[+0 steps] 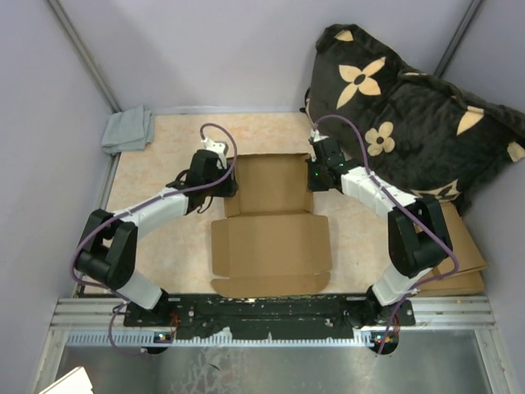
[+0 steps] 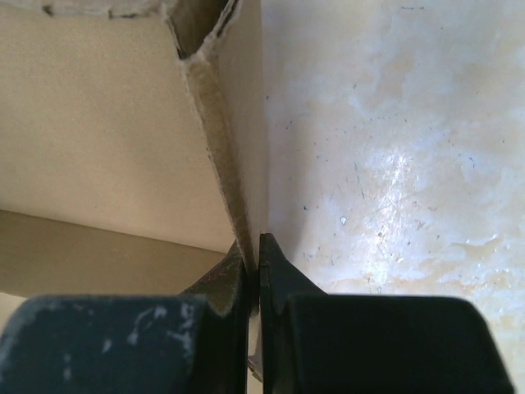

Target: Fold the paper box

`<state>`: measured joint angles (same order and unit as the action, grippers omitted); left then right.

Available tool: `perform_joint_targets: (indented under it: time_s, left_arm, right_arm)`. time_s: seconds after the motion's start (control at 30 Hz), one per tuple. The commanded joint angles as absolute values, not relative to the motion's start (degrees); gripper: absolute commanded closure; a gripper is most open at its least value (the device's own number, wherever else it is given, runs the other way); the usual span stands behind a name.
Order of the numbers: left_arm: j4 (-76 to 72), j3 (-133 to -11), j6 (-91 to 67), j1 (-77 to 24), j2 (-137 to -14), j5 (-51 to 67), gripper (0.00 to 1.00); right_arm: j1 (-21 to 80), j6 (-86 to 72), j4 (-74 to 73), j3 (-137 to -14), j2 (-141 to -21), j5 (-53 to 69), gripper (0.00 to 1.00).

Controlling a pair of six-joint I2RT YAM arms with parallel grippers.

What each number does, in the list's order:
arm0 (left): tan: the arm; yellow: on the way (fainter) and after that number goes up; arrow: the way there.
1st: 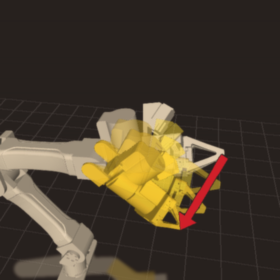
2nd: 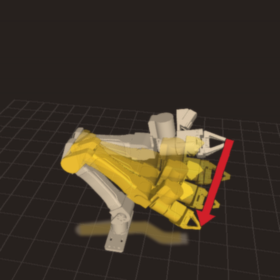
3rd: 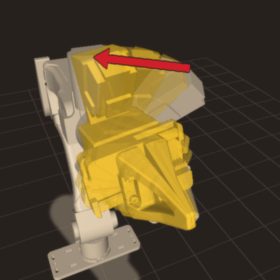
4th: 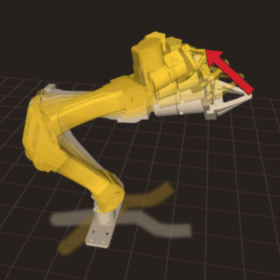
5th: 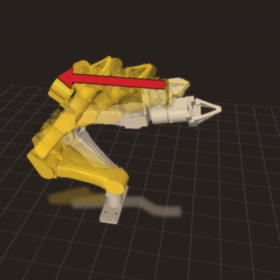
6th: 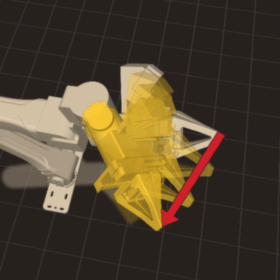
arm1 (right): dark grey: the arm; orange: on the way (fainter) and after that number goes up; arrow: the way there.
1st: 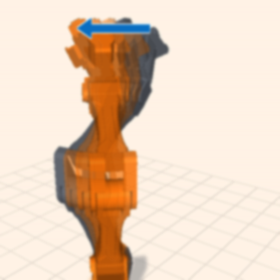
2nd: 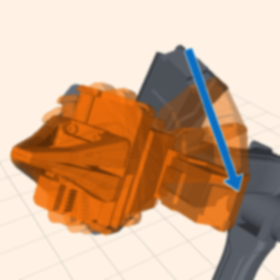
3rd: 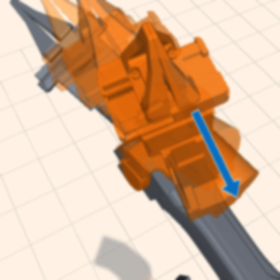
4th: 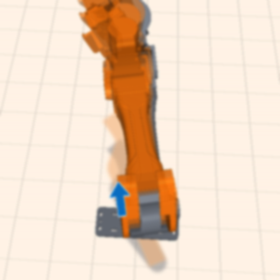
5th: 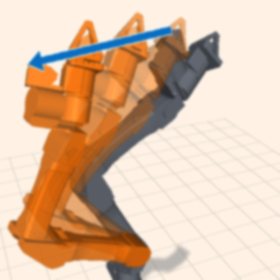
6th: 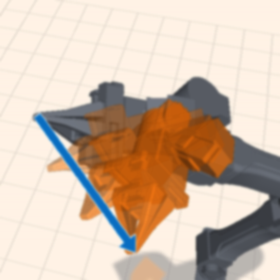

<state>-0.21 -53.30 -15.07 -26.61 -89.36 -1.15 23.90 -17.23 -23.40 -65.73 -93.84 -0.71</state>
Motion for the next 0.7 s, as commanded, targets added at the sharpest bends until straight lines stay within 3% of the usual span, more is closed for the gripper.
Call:
perform_joint_targets:
  time_s: [0.0, 0.1, 0.5, 0.67]
  left_arm:
    - [7.26, -54.39, -13.94, -28.36, -90.68, -5.20, 0.59]
    - [9.64, -55.34, -14.13, -29.58, -90.89, -9.02, 0.98]
    - [28.83, -69.37, -17.69, -41.43, -98.75, -41.03, 1.00]
    - [30.19, -69.28, -21.60, -42.03, -98.94, -42.01, 1.00]
  right_arm:
    - [24.74, -18.69, -21.71, -65.19, -89.72, 0.00, 1.00]
    - [25.04, -19.09, -21.56, -64.34, -88.78, -0.32, 1.00]
    - [26.72, -22.26, -21.80, -63.01, -87.85, -1.75, 1.00]
    - [26.81, -22.63, -22.80, -63.54, -88.70, -1.67, 1.00]
